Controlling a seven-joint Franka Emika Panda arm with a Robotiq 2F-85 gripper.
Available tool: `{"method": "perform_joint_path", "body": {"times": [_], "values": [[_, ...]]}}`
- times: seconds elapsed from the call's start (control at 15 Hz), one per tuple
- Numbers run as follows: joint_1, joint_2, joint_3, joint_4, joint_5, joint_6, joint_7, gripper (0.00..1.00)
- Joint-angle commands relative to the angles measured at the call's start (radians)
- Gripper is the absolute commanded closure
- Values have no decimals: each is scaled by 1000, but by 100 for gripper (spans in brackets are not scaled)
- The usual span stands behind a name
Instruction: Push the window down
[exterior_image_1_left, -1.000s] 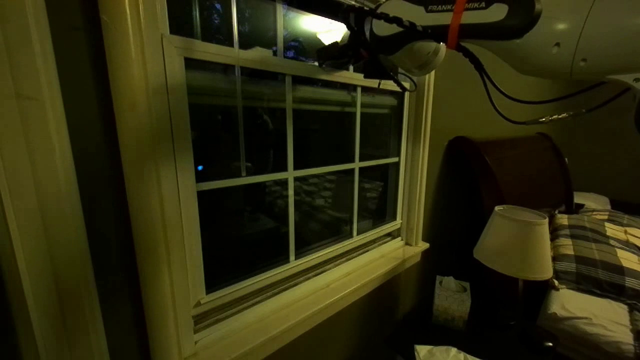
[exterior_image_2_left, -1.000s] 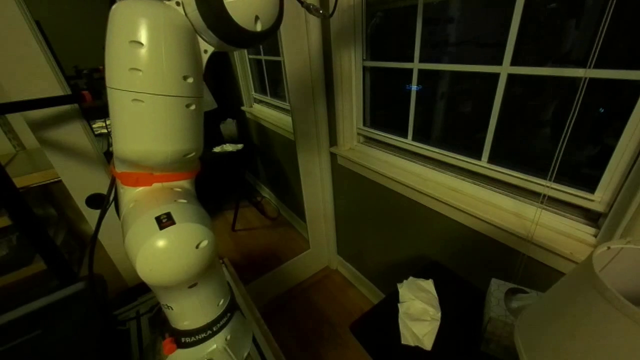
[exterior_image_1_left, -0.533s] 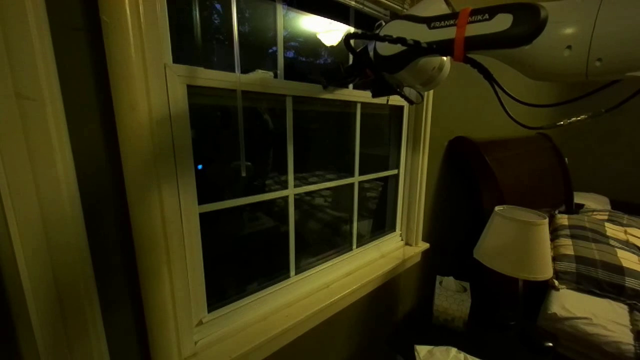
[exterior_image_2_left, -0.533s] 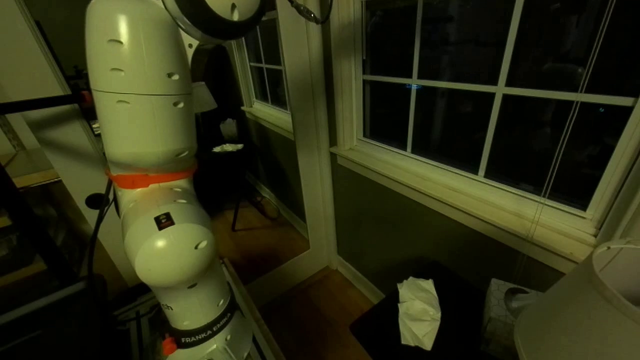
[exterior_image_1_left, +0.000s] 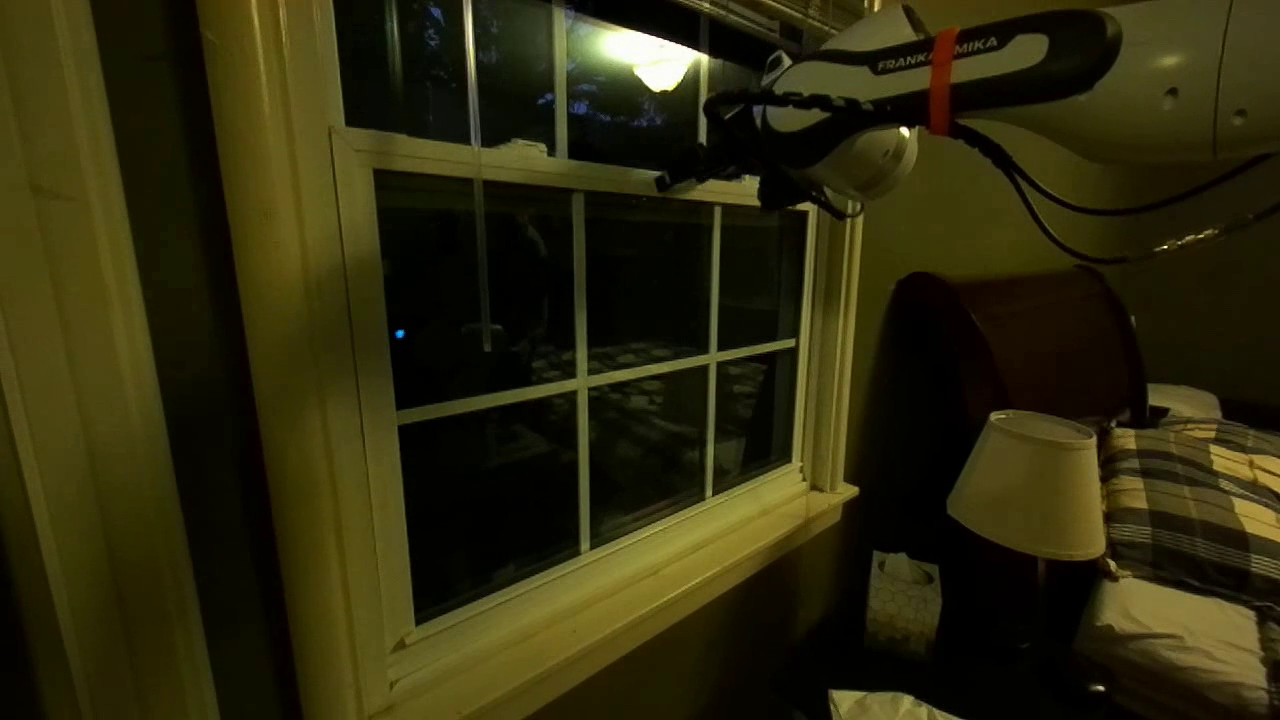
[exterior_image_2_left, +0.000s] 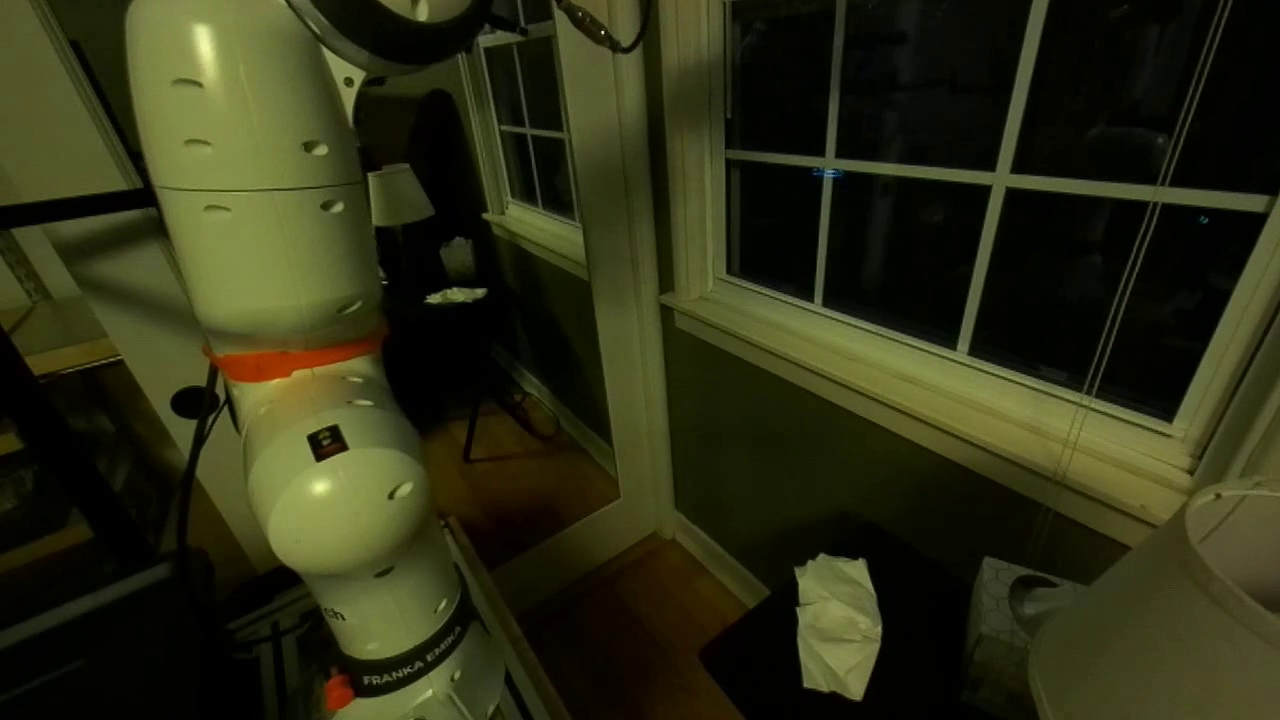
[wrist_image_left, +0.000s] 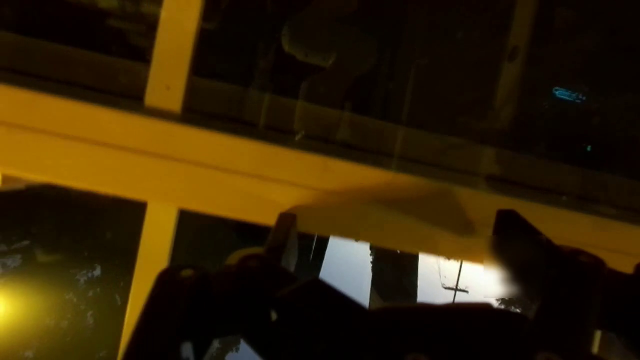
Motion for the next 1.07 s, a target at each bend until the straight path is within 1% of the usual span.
{"method": "perform_joint_path", "body": {"times": [0.0, 0.07, 0.2, 0.47, 0.67, 0.73, 0.8, 0.93, 1.0], "values": [[-7, -10, -5, -41, 0, -11, 2, 0], [-14, -13, -10, -78, 1, -12, 2, 0], [-22, -10, -16, -113, 1, -12, 2, 0], [-20, -15, -14, -116, 1, -12, 3, 0], [-9, -60, -37, -151, -112, -105, 98, 0], [-9, -73, -31, -149, -115, -136, 105, 0], [-32, -89, -5, -146, -142, -172, 137, 0], [-29, -131, -5, -142, -190, -277, 187, 0], [-27, -160, 4, -140, -154, -351, 175, 0]]}}
